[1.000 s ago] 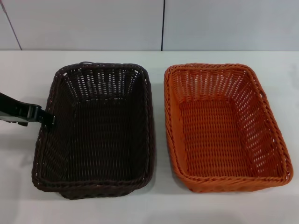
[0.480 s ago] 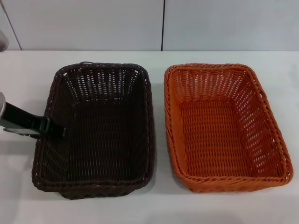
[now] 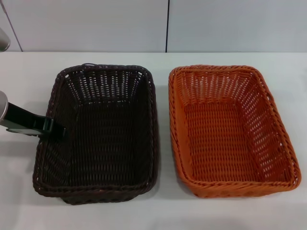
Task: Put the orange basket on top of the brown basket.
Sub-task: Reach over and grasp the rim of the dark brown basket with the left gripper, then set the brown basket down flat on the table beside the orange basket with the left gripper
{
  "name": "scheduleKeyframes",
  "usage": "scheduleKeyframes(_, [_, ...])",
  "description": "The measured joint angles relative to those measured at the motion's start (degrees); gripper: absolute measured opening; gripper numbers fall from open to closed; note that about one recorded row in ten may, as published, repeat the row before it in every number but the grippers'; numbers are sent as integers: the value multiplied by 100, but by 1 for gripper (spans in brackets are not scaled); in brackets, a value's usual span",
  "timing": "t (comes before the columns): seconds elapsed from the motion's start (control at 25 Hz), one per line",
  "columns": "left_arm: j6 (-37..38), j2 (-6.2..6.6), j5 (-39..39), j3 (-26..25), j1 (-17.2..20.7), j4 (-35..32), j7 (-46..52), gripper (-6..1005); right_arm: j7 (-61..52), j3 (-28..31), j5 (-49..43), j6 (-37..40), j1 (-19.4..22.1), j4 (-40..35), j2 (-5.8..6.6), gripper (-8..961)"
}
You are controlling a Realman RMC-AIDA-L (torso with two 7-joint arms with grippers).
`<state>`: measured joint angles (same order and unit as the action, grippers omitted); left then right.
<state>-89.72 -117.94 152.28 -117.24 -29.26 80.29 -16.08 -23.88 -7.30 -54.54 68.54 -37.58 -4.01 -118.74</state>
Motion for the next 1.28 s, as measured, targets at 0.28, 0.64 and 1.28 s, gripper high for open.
scheduleKeyframes(0.28, [-79, 10, -26, -39, -32, 20, -24, 384, -11, 0, 8, 0, 26, -3, 5, 716])
scheduleKeyframes(0.64, [-375, 29, -32, -278, -64, 150, -346, 254, -16, 1, 14, 0, 42, -3, 9, 716])
scheduleKeyframes(1.28, [-1602, 510, -617, -1108, -916, -255, -2767, 201, -20, 0, 14, -42, 53, -20, 27, 716])
